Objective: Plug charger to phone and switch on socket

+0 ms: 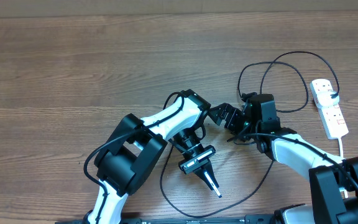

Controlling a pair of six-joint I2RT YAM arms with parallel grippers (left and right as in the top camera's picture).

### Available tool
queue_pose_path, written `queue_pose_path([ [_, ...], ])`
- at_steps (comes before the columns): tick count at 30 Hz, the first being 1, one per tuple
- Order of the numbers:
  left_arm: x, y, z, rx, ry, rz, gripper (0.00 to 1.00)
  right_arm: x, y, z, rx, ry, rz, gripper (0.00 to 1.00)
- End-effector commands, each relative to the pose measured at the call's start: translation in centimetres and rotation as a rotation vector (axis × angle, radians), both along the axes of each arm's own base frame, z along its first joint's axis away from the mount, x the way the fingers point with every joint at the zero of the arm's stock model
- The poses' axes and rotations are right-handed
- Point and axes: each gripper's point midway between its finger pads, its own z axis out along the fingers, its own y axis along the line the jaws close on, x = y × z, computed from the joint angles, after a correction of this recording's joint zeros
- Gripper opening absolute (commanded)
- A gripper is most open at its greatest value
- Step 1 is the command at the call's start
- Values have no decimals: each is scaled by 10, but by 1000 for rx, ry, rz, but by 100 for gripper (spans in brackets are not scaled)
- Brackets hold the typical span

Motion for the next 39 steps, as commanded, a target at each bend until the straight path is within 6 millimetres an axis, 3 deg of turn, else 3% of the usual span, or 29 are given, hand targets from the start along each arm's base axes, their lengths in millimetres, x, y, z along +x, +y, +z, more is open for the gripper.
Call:
queue_pose_path([
  [1, 3, -5, 13, -54, -14, 20, 4, 2, -3, -2, -9, 0, -10, 100],
  [22, 4, -5, 14, -56, -12, 27, 4, 2, -3, -2, -9, 1, -10, 100],
  [27, 6, -7, 15, -71, -10, 41, 4, -13, 4, -5, 26, 62, 30, 100],
  [34, 12, -19, 27, -242, -41, 79, 4, -4, -3, -6, -11, 31, -5, 100],
  [39, 36, -35, 30, -455, -144, 154, 4, -5, -3, -6, -10, 35, -6, 100],
])
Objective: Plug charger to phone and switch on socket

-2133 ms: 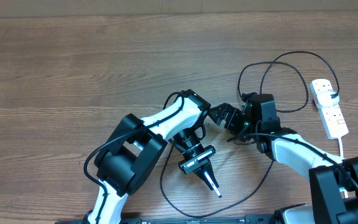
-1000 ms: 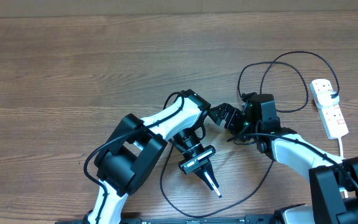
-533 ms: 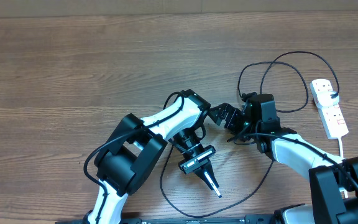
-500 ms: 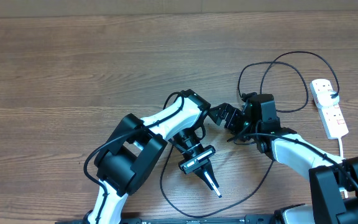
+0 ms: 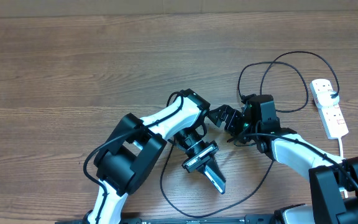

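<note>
My left gripper sits at the table's front middle, shut on a dark flat phone that sticks out towards the front right. Just behind it, my right gripper points left, its black fingers close together where the black charger cable ends. The plug itself is hidden between them. The cable loops across the table to the white socket strip at the right edge, and another loop lies in front of the left gripper.
The two arms nearly touch at the middle of the wooden table. Cable loops lie behind and in front of the grippers. The socket strip's white lead runs off past the right arm's base.
The left wrist has turned. The phone showed as a thin edge with a pale tip then, and now shows a broader dark face. The right gripper has stayed in place.
</note>
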Controlling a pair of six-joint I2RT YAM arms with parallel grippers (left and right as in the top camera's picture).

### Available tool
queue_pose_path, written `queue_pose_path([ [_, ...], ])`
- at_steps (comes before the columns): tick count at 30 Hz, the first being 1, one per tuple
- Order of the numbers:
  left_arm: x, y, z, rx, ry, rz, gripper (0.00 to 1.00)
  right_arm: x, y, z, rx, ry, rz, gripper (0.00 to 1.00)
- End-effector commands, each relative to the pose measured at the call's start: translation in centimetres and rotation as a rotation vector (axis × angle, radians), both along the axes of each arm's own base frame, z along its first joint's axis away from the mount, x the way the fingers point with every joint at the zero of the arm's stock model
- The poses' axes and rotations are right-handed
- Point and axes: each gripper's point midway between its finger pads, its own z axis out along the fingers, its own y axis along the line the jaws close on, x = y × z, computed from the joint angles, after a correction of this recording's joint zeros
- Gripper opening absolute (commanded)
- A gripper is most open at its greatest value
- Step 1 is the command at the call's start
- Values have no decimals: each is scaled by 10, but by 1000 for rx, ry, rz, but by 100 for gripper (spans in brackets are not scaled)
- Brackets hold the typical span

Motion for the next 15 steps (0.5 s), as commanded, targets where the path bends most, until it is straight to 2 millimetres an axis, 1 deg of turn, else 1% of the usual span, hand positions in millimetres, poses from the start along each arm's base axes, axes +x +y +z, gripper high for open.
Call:
queue_pose_path([
  [1, 27, -18, 21, -274, -116, 97, 4, 2, -3, -2, -9, 0, -15, 100],
  [3, 37, -23, 23, -368, -177, 120, 4, 2, -3, -2, -8, 0, -15, 100],
  [6, 53, -22, 28, -420, -192, 175, 4, 2, -3, -2, -8, 0, -15, 100],
  [9, 72, -14, 28, -427, -211, 229, 4, 4, -3, -1, -5, -5, -18, 100],
  [11, 90, -1, 17, -414, -287, 242, 4, 4, -4, -1, -4, 3, -35, 100],
  [12, 100, 8, 9, -392, -334, 242, 4, 5, -5, -1, -7, 2, -38, 100],
  [14, 120, 30, -8, -322, -409, 247, 4, 6, -6, -2, -15, 0, -45, 100],
  [15, 126, 39, -12, -296, -427, 256, 4, 6, -7, -2, -18, -1, -48, 100],
])
